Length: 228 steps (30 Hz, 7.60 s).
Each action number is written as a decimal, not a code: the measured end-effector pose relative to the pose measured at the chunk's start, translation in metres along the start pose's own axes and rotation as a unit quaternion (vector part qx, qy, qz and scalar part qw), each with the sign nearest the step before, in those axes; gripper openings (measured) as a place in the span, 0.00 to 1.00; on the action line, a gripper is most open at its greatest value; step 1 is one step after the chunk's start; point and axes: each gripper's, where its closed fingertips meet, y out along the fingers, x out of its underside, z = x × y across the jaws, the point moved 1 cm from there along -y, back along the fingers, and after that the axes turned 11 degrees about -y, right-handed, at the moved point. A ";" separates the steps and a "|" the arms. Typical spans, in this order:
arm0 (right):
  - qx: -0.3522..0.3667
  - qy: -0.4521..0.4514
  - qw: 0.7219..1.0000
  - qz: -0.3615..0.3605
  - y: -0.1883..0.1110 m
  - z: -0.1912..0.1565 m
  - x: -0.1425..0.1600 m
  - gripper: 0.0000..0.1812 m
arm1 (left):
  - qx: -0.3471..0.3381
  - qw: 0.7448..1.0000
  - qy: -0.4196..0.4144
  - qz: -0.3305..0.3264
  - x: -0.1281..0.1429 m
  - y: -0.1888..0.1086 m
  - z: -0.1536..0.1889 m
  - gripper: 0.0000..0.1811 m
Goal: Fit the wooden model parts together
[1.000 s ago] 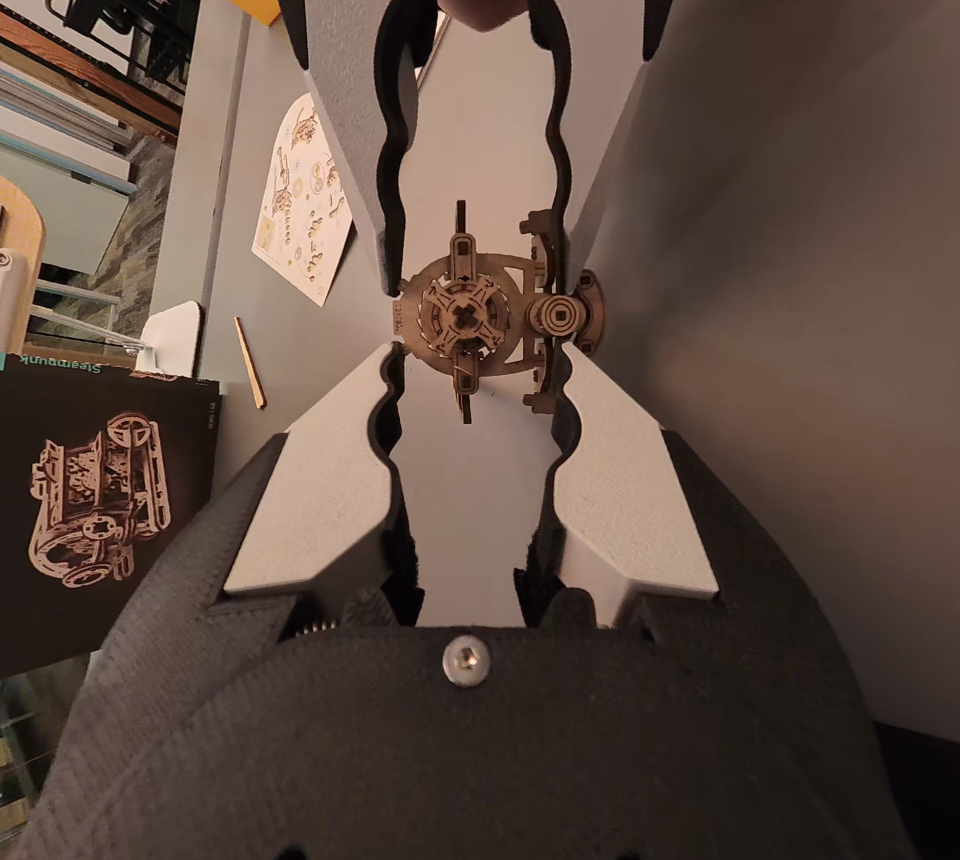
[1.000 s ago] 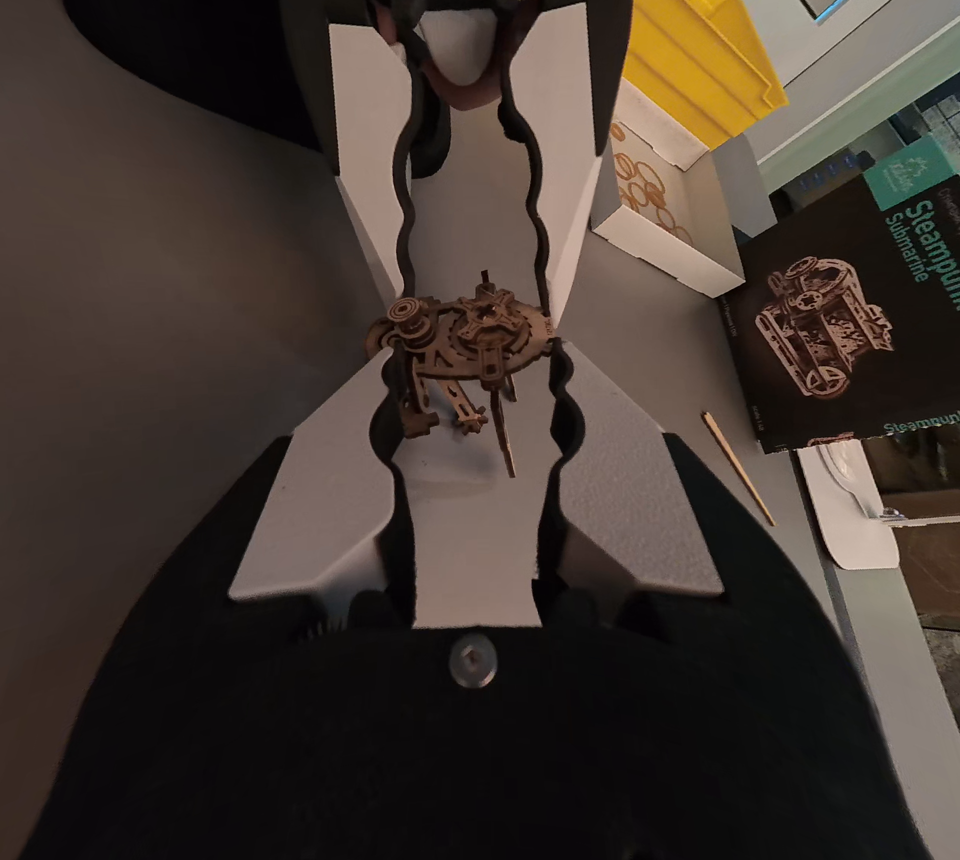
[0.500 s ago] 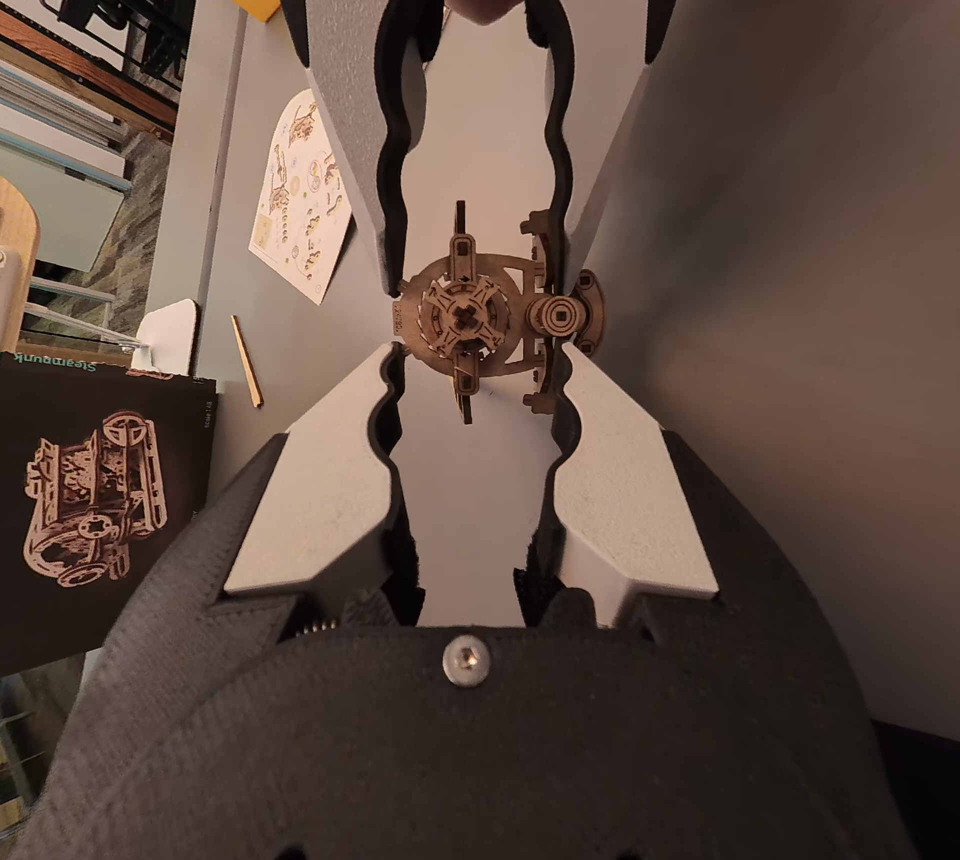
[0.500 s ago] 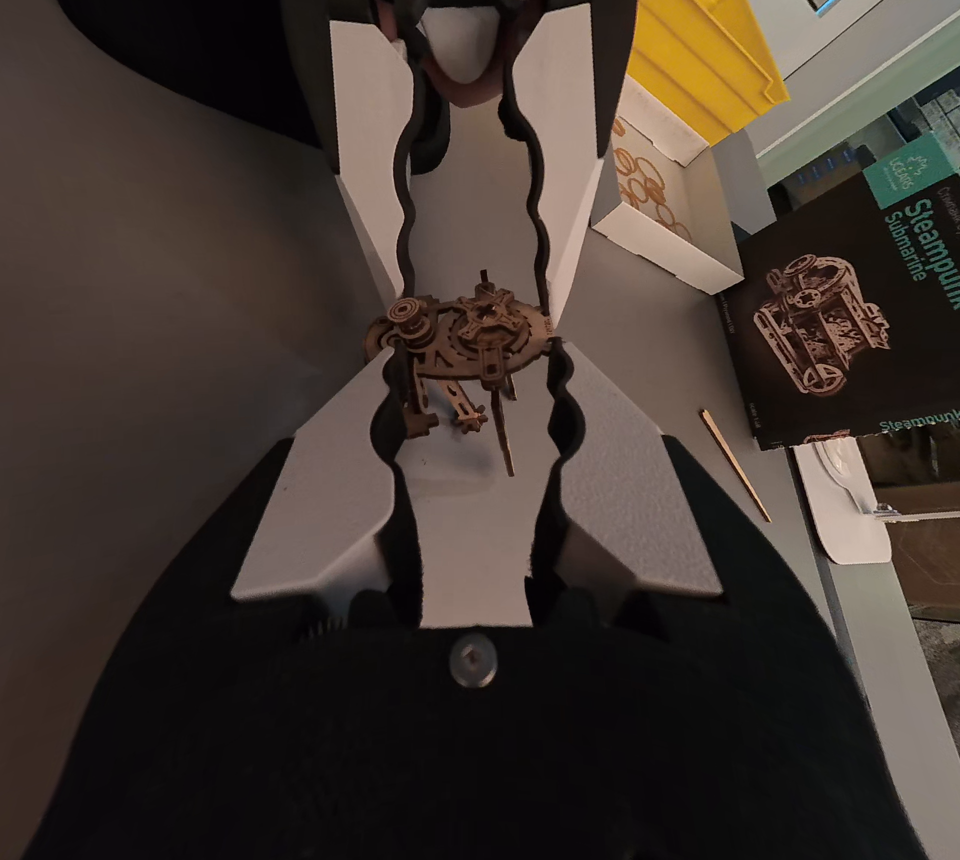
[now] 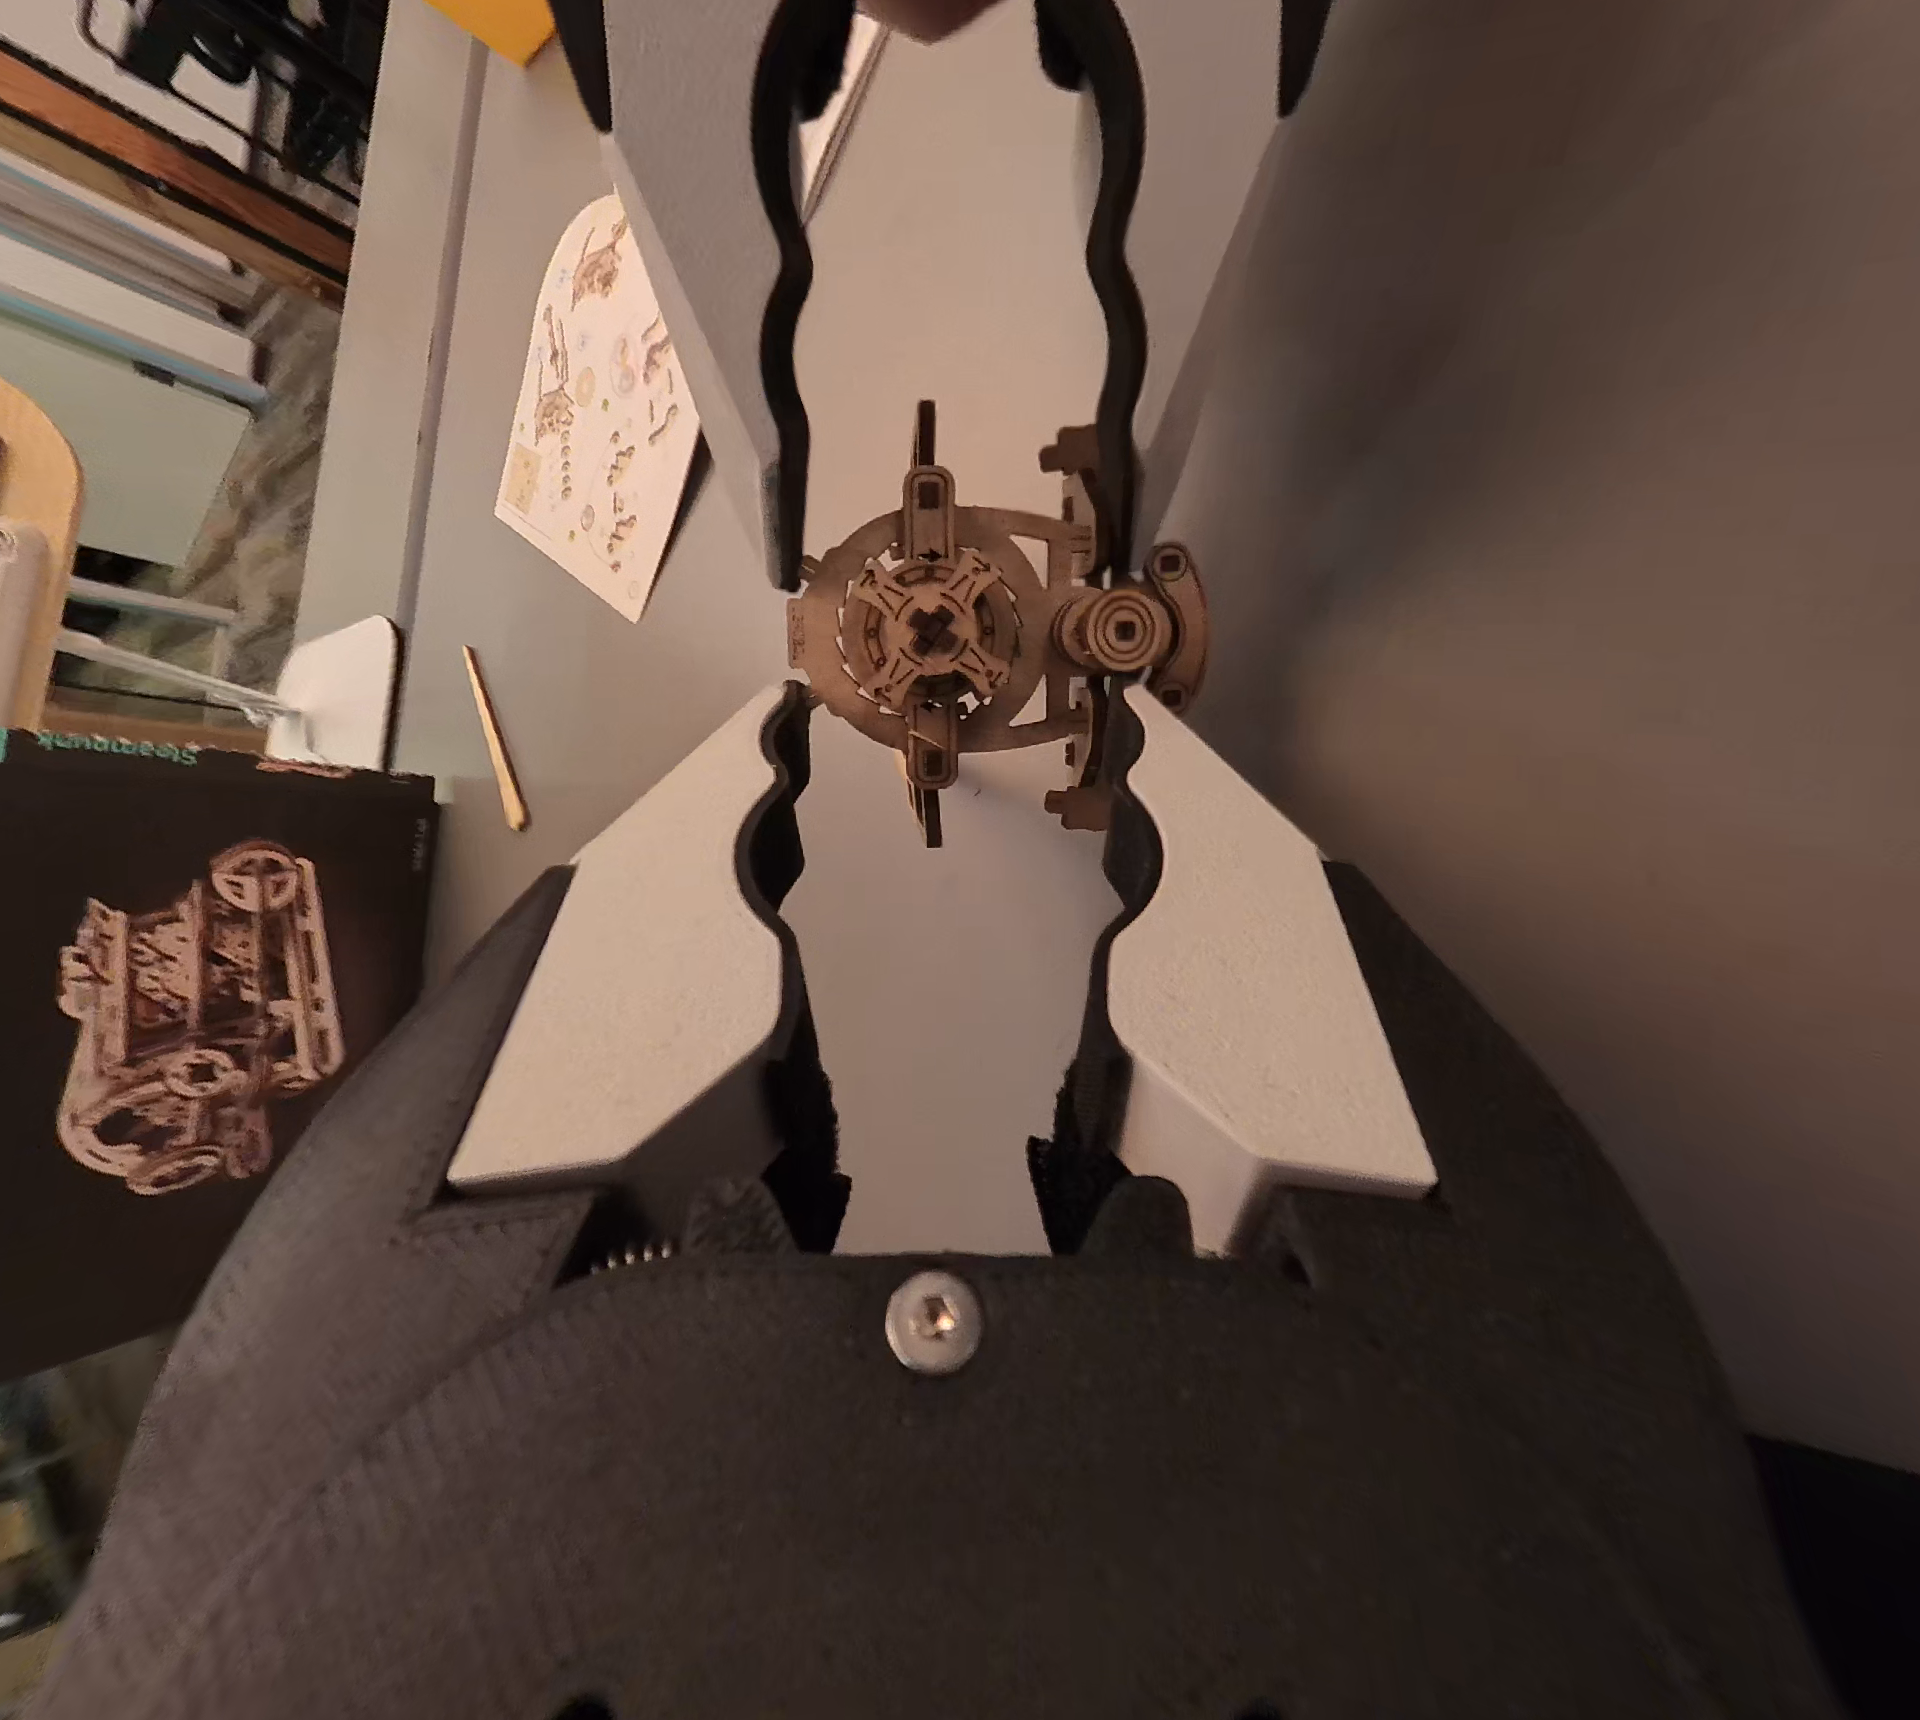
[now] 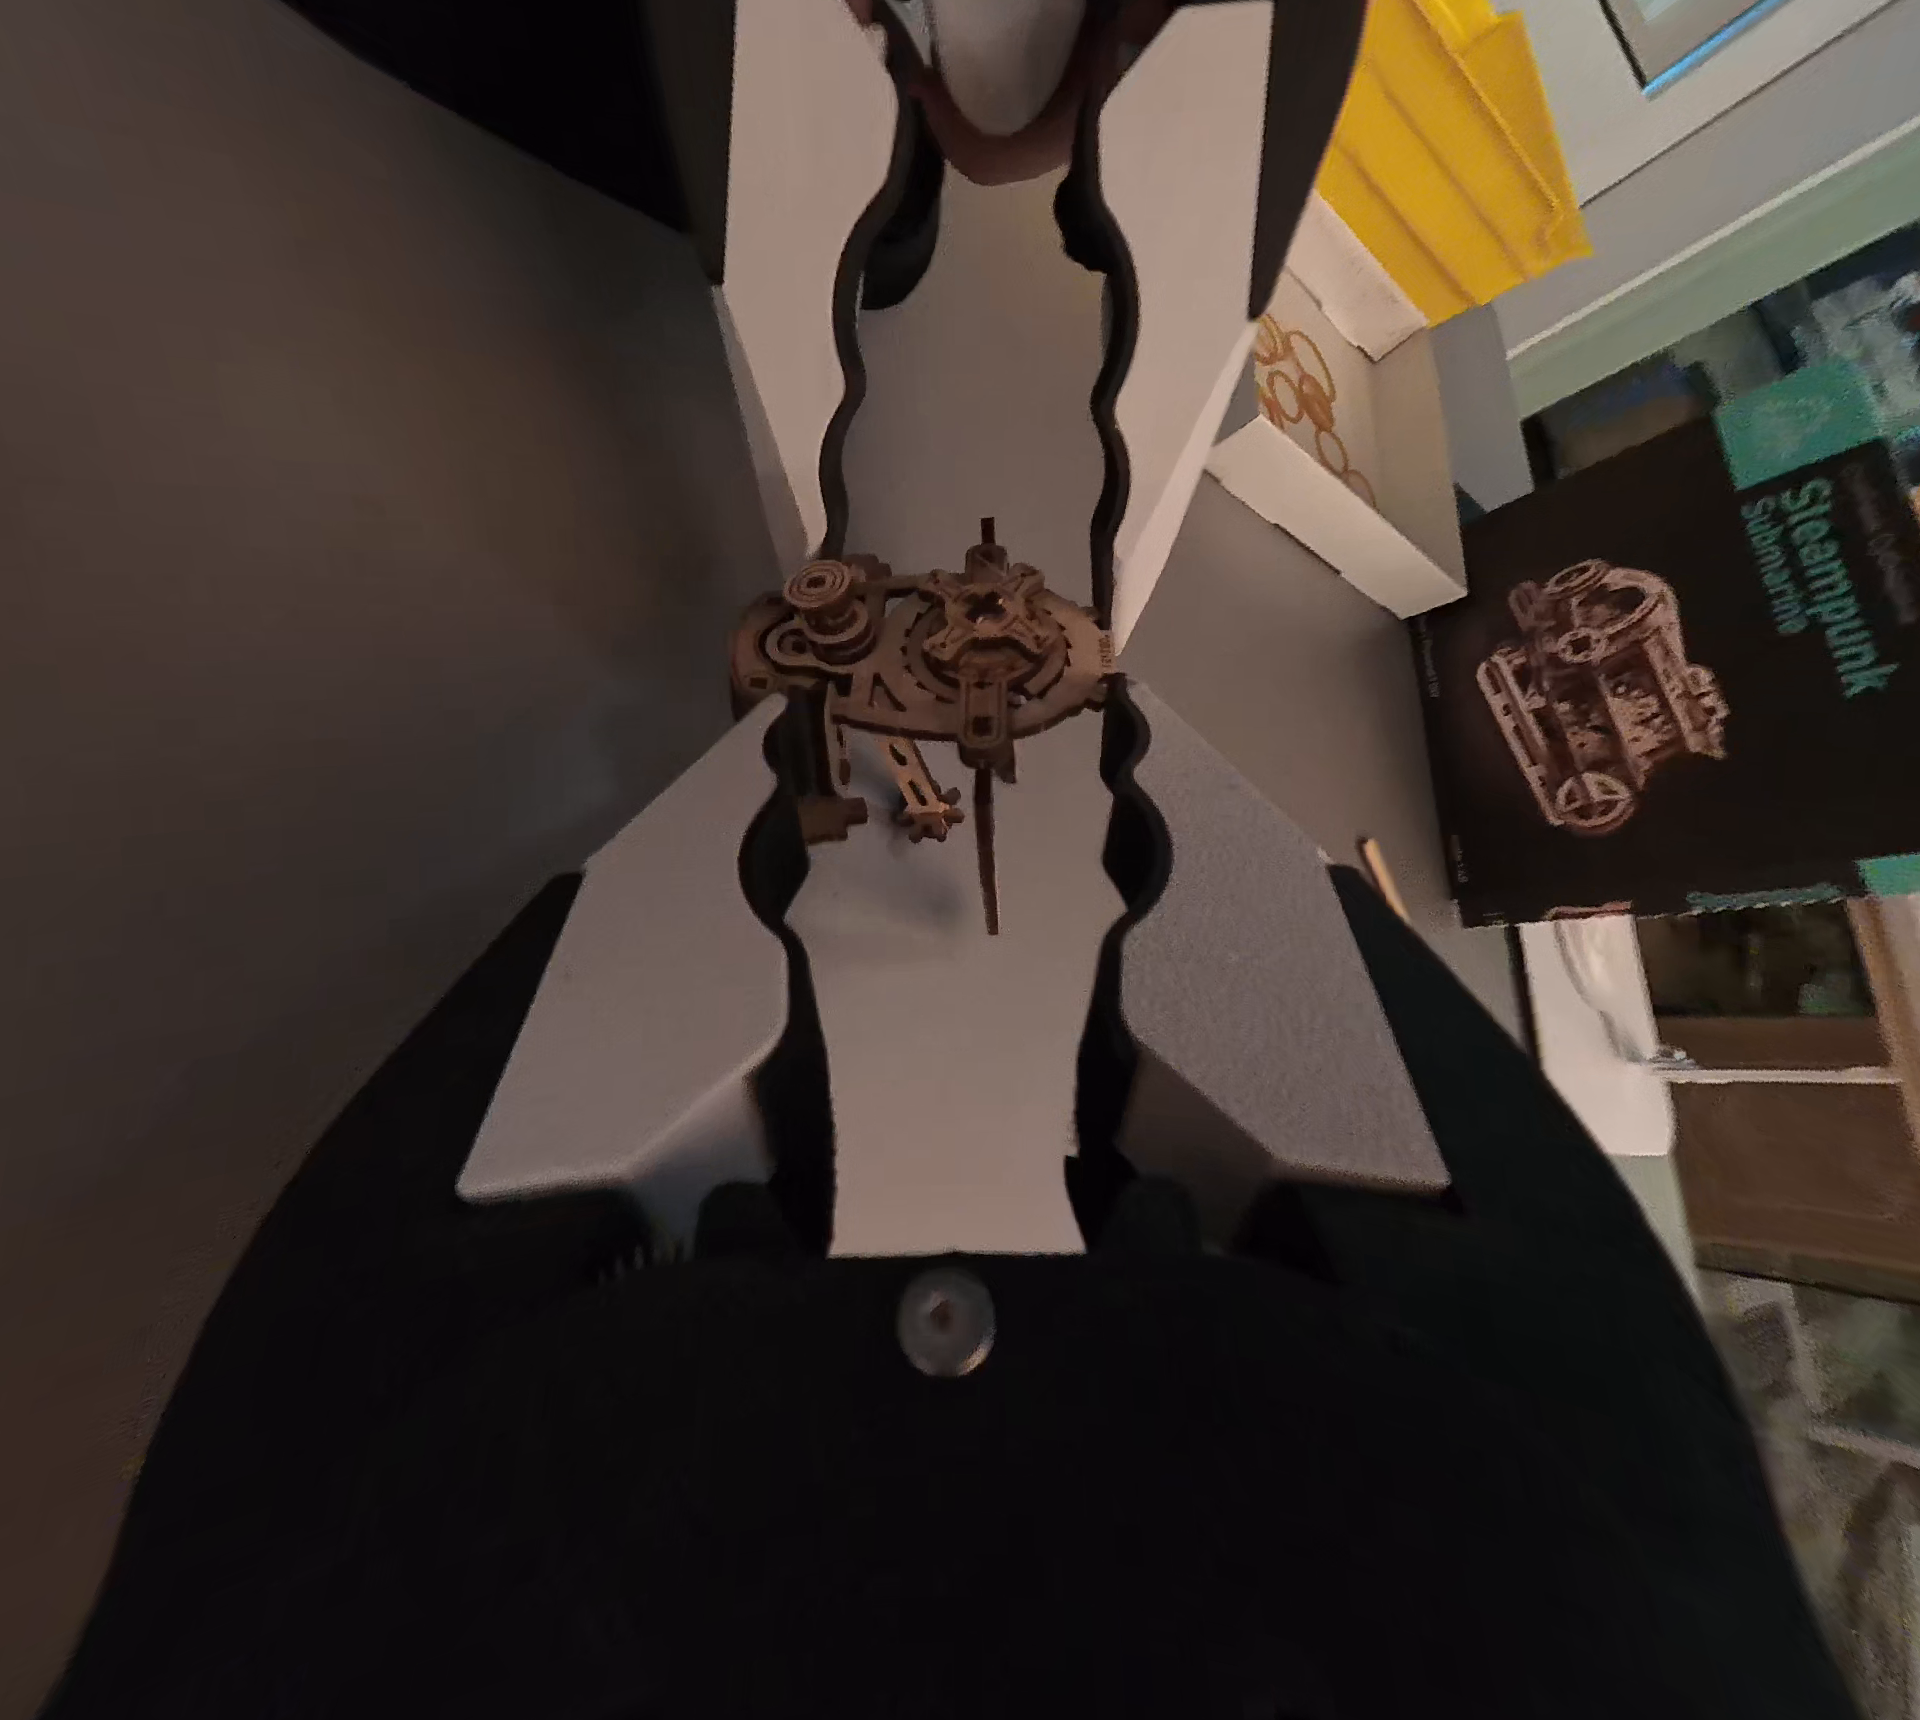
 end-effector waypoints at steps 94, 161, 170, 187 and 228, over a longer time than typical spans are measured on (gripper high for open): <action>0.040 0.087 0.995 0.020 -0.002 0.013 0.007 0.30 | 0.033 0.994 -0.101 0.029 0.000 -0.001 -0.009 0.20; 0.045 0.109 0.993 0.010 -0.001 0.017 0.015 0.31 | -0.015 0.998 -0.024 0.064 -0.003 -0.003 -0.013 0.19; 0.044 0.122 0.991 0.017 -0.001 0.018 0.015 0.30 | -0.005 0.997 -0.043 0.069 -0.004 -0.002 -0.014 0.19; 0.046 0.115 0.992 0.021 -0.002 0.017 0.014 0.31 | 0.006 0.996 -0.053 0.065 -0.003 -0.001 -0.014 0.19; -0.153 0.743 0.603 0.246 -0.012 0.039 0.043 0.30 | 0.051 0.948 -0.259 0.174 -0.026 -0.033 -0.045 0.18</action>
